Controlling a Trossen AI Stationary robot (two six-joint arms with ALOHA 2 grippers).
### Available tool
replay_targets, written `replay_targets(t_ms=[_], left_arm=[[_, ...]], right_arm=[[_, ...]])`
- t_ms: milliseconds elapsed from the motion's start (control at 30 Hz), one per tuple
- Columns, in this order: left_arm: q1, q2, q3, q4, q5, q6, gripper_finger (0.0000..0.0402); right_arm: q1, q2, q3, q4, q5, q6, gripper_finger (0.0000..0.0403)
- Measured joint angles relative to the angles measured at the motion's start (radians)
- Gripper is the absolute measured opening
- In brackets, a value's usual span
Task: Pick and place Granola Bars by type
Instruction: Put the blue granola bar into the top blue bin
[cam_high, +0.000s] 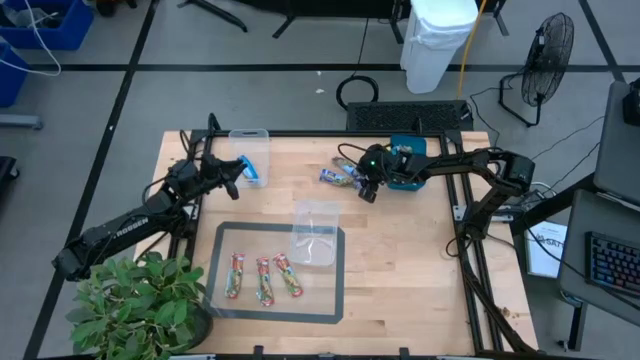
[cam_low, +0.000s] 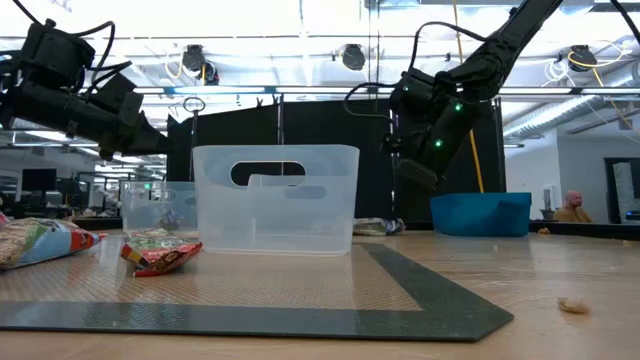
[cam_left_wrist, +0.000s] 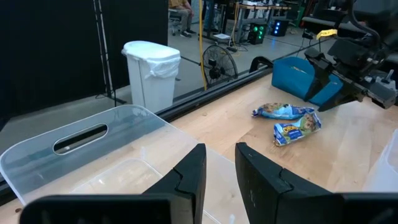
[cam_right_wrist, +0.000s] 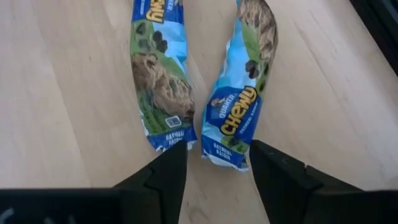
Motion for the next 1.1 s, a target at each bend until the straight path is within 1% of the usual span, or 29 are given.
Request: replay_targets(t_ms=[333, 633, 733, 867, 1100], left_arm=[[0.000, 0.000, 0.000, 0.000, 0.000, 0.000, 0.0090], [0.000, 0.000, 0.000, 0.000, 0.000, 0.002, 0.0090], [0.000, 0.000, 0.000, 0.000, 0.000, 0.003, 0.0090], [0.000, 0.000, 0.000, -0.003, 0.001, 0.003, 0.0090], [0.000, 0.000, 0.000, -0.006, 0.000, 0.002, 0.0090]], right_arm=[[-0.002, 0.002, 0.000, 0.001, -0.001, -0.020, 0.0169], [-0.007, 0.083, 0.000, 0.048, 0.004, -0.064, 0.0169], [-0.006, 0.092, 0.000, 0.080, 0.027, -0.073, 0.0169], [-0.007, 0.092, 0.000, 0.094, 0.028, -0.090, 0.0169], [-0.008, 0.092, 0.000, 0.099, 0.029, -0.105, 0.0145]])
